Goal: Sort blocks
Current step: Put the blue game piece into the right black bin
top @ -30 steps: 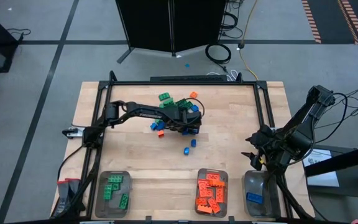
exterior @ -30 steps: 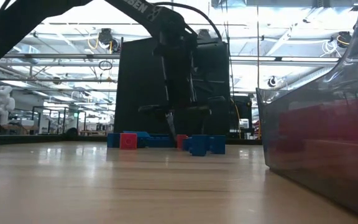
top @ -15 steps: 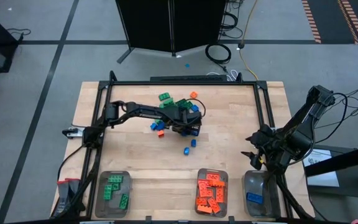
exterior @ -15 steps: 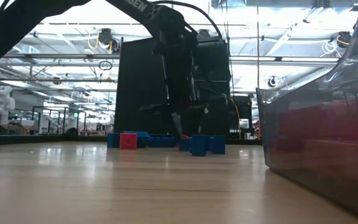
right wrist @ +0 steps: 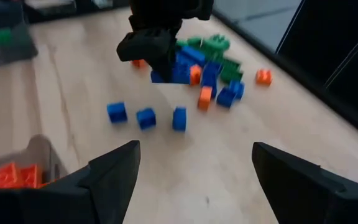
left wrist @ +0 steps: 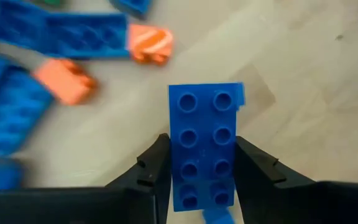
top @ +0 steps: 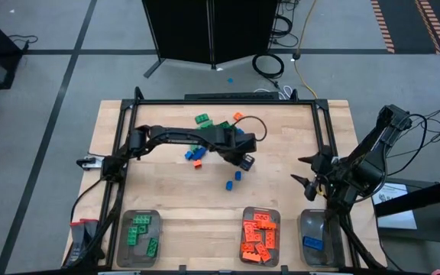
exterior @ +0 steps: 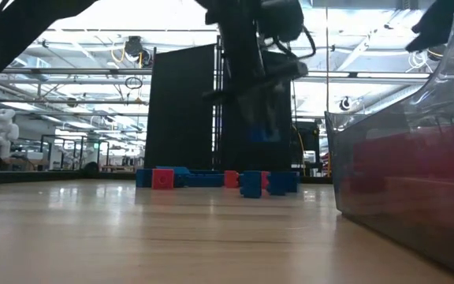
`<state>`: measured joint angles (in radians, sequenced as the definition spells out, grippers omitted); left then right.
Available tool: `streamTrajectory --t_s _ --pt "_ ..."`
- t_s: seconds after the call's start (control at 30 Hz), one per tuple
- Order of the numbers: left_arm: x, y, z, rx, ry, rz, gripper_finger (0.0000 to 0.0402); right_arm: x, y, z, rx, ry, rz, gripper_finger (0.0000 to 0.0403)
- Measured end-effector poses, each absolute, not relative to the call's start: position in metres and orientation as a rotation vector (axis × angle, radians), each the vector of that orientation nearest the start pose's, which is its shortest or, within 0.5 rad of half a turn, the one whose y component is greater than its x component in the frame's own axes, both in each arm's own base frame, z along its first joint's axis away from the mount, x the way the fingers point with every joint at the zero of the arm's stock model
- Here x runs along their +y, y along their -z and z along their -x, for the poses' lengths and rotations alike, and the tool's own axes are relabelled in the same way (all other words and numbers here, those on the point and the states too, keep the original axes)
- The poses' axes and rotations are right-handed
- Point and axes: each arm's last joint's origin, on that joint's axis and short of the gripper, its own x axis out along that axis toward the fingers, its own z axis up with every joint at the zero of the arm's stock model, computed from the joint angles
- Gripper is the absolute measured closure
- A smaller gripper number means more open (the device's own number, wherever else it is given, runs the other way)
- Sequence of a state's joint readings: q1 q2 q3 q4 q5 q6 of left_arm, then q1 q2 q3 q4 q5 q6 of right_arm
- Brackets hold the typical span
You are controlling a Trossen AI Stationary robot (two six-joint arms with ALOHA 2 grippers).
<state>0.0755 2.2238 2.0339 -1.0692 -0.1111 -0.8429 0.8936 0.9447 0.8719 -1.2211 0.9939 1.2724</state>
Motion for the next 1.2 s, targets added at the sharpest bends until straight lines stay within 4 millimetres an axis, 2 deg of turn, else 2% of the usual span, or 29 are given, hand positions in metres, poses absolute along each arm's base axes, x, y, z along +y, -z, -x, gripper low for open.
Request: streamTrajectory --t_s 0.1,0.37,0.63,0.8,1.03,1.2 --pt "0.035 -0.260 -0.465 1.054 -0.621 0.652 0.0279 0.092 -0.281 -0.106 0.463 0.513 -0.147 0.0099" --pt "0.005 -0.335 -0.478 0.786 -0.348 0.470 0.0279 0.095 -0.292 -0.112 0.271 0.534 -0.110 0.0099" --pt "-0.037 -0.393 -0.463 0.525 -0.115 0.221 0.0279 0.087 -0.315 -0.106 0.143 0.521 -0.109 0.0099" --pt "-0.055 -0.412 -0.462 0.382 0.025 0.088 0.0279 0.082 -0.344 -0.101 0.097 0.406 -0.099 0.0099" --pt "-0.057 -0.414 -0.464 0.349 0.082 0.034 0.0279 0.077 -0.394 -0.092 -0.132 0.052 -0.066 0.0099" --pt "-0.053 -0.420 -0.467 0.276 0.078 0.014 0.0279 0.075 -0.406 -0.089 -0.221 0.020 -0.029 0.0099"
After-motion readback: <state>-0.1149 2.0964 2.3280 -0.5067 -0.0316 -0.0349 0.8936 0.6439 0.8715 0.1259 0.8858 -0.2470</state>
